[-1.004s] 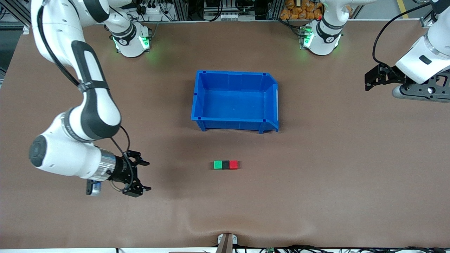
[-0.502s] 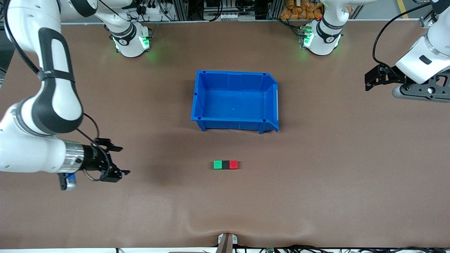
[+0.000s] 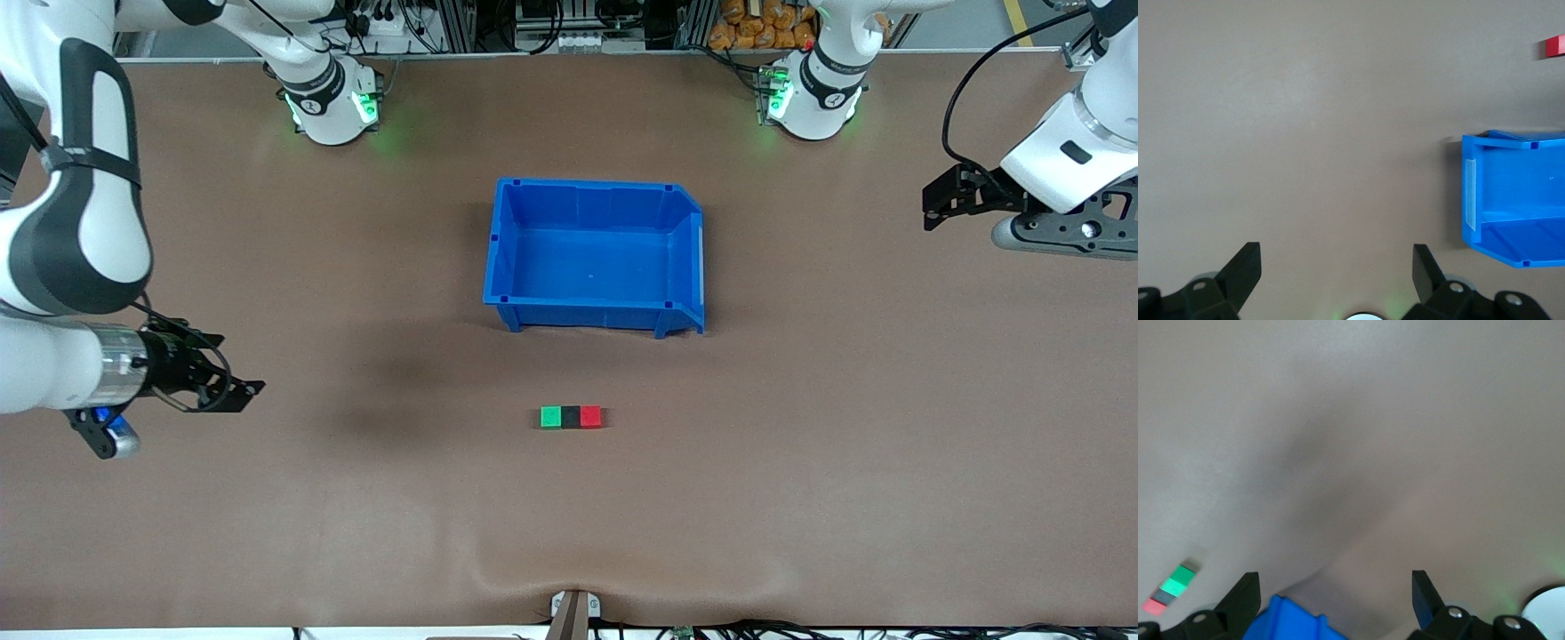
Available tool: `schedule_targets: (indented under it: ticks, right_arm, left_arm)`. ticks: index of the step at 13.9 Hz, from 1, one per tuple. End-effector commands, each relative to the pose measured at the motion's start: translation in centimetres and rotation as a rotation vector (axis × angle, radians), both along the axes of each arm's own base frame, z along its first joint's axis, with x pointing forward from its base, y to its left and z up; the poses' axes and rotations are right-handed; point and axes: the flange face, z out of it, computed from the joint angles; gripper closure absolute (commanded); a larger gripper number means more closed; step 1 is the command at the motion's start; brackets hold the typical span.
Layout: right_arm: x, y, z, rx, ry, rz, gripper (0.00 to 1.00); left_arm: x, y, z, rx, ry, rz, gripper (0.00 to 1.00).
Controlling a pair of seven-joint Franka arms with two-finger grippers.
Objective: Attach green and red cubes to black cube
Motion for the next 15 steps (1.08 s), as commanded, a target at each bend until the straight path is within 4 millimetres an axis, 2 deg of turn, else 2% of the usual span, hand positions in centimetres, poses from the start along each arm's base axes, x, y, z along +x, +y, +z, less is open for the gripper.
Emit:
schedule_targets:
  ticks: [1, 3, 5, 6, 9, 13, 15]
  right_arm:
    - [-1.8, -2.9, 3.0, 0.013, -0.008, 0.081, 0.00]
    - [-2.8, -5.0, 5.0, 0.042, -0.028, 0.168, 0.00]
    - [-3.6, -6.7, 5.9, 0.052, -0.031, 0.287, 0.00]
    - [-4.1, -7.5, 7.2, 0.031, -0.049, 0.356, 0.00]
    - [-6.0, -7.9, 12.1, -0.021, -0.122, 0.541, 0.00]
    - [-7.9, -8.5, 15.6, -0.019, -0.180, 0.581, 0.00]
    - [-9.3, -8.7, 16.5, -0.014, -0.194, 0.576, 0.00]
  left_arm:
    - [0.1, -0.1, 0.3, -0.007, -0.011, 0.012, 0.00]
    - [0.1, 0.0, 0.3, -0.007, -0.011, 0.014, 0.00]
    - [0.1, 0.0, 0.3, -0.007, -0.011, 0.014, 0.00]
    - [0.1, 0.2, 0.3, -0.007, -0.011, 0.017, 0.00]
    - [0.1, 0.2, 0.3, -0.007, -0.011, 0.017, 0.00]
    - [0.1, 0.2, 0.3, -0.007, -0.011, 0.017, 0.00]
    - [0.1, 0.2, 0.3, -0.007, -0.011, 0.017, 0.00]
